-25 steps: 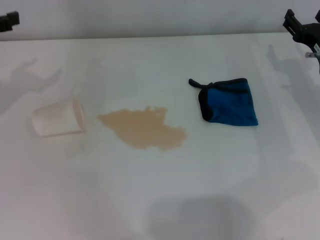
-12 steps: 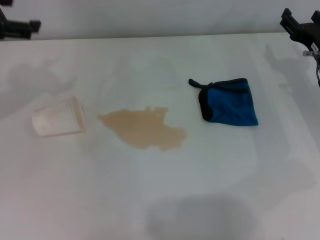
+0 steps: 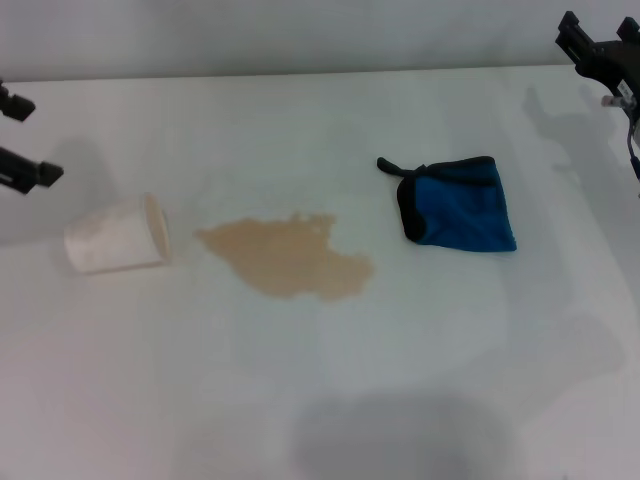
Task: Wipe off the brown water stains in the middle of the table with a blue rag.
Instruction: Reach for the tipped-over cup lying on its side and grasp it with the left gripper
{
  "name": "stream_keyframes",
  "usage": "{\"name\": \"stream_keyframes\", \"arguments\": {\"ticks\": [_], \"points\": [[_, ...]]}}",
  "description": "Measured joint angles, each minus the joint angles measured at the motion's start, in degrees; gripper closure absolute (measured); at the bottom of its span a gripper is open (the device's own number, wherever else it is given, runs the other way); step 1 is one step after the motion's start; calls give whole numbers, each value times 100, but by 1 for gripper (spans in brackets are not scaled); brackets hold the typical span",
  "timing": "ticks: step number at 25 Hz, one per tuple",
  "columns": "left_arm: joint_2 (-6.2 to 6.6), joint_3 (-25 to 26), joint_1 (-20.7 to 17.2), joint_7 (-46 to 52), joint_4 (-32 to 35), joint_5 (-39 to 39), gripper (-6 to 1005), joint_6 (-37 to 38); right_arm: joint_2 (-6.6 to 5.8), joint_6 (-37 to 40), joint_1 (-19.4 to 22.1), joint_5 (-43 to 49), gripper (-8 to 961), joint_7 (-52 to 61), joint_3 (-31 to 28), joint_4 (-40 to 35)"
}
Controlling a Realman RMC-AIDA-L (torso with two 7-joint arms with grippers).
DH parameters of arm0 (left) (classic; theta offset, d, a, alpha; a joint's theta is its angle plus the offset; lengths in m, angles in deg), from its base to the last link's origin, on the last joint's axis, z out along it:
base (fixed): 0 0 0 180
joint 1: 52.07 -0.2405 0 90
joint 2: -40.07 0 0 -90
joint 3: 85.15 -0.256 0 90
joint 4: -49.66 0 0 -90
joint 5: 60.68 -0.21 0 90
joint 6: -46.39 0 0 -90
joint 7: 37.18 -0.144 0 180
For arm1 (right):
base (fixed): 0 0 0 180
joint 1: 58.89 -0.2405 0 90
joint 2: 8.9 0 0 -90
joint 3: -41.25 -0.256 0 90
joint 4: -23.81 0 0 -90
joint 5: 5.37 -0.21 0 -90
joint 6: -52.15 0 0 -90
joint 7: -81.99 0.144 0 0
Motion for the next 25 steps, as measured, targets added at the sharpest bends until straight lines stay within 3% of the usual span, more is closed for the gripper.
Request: {"name": "stream_keyframes", "arguments": {"ticks": [3,8,11,17,25], "points": [[-63,-64,135,-117,5,-448,125,-199,0,-23,-28,0,80,0,0,0],[-428,-117,203,-576,-4,-1116,125,-20,0,-28,-46,0,80,0,-2,8],[-525,-139,183,-879,-92,-1122,125,113,0,-27,-68,1,80,0,-3,62],[-521,-321,265,-1276,-649,-1085,125,378,0,-20,-125,4,81,0,-3,201],[-403,-797,355,-1398,-1220,-1043,125,915,0,2,-130,0,81,8,-3,286]]}}
